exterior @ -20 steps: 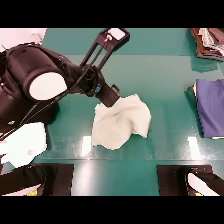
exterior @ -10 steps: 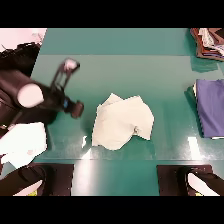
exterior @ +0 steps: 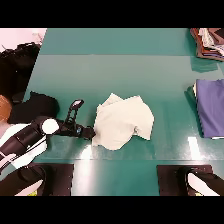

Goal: Fold the shirts.

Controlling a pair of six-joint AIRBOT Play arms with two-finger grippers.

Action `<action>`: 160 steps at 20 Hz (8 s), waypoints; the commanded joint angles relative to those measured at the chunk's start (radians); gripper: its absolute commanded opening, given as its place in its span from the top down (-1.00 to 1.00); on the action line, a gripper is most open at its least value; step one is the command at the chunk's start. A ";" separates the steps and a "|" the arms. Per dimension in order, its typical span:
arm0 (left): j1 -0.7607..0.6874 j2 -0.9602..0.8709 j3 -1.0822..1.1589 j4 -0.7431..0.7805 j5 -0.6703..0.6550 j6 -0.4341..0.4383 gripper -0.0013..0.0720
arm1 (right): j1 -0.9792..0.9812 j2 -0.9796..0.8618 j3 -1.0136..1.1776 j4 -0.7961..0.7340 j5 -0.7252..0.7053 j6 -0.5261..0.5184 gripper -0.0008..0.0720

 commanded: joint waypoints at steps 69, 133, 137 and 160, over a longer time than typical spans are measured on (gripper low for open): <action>0.307 0.127 1.490 0.225 -0.408 0.067 0.91 | 0.248 0.084 0.209 -0.193 -0.172 -0.085 0.93; 0.517 0.176 -0.165 -0.080 -0.241 0.121 0.91 | -0.267 0.153 -0.863 -0.117 0.079 0.023 -0.07; 0.517 0.176 -0.053 -0.080 -0.241 0.142 0.91 | -0.456 0.201 -1.149 -0.111 0.116 0.023 -0.54; 0.517 0.176 0.396 0.102 -0.421 0.137 0.91 | -0.138 0.287 -0.980 -0.104 -0.089 0.085 0.93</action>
